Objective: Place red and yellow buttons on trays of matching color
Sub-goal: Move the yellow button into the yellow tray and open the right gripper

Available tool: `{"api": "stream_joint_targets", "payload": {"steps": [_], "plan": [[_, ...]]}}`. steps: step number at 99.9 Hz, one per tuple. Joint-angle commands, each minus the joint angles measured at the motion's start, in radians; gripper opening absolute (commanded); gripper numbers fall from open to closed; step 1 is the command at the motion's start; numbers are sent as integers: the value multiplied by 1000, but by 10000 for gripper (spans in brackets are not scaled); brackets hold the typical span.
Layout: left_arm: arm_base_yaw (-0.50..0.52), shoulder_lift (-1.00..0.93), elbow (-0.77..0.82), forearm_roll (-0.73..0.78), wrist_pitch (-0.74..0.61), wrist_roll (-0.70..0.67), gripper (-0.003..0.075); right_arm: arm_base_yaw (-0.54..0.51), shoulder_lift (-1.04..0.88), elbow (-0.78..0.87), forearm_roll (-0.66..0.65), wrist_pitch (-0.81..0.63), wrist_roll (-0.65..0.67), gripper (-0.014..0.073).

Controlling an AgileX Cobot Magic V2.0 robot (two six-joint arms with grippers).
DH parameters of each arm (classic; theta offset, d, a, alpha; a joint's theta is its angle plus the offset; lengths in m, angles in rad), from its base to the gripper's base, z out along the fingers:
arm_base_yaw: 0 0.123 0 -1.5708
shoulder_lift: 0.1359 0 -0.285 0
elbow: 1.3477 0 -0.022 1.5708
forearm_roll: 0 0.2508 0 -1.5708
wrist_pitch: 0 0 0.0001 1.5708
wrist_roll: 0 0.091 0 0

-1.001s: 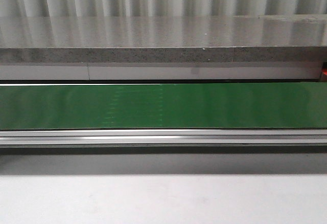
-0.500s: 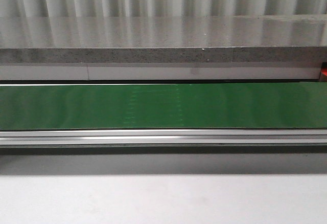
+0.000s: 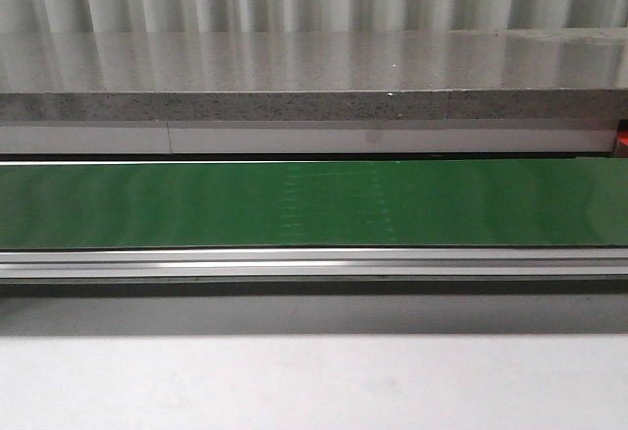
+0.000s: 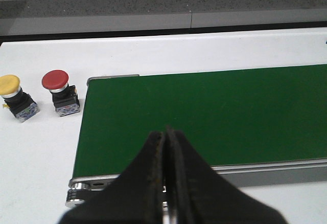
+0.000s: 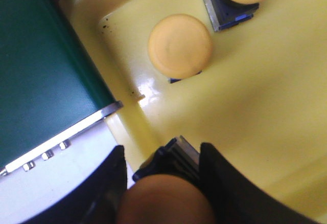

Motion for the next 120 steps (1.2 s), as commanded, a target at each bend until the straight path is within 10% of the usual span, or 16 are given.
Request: {"api": "stream_joint_targets", "payload": {"steps": [1, 79, 120], "plan": [[-7, 1, -30, -9, -68, -4, -20, -13, -26, -10, -6, -84, 4, 143], [-7, 1, -30, -9, -68, -4, -20, -55, 197, 11, -7, -196, 50, 157], [-7, 1, -30, -9, -68, -4, -20, -55, 171, -39, -7, -101, 50, 564]]}}
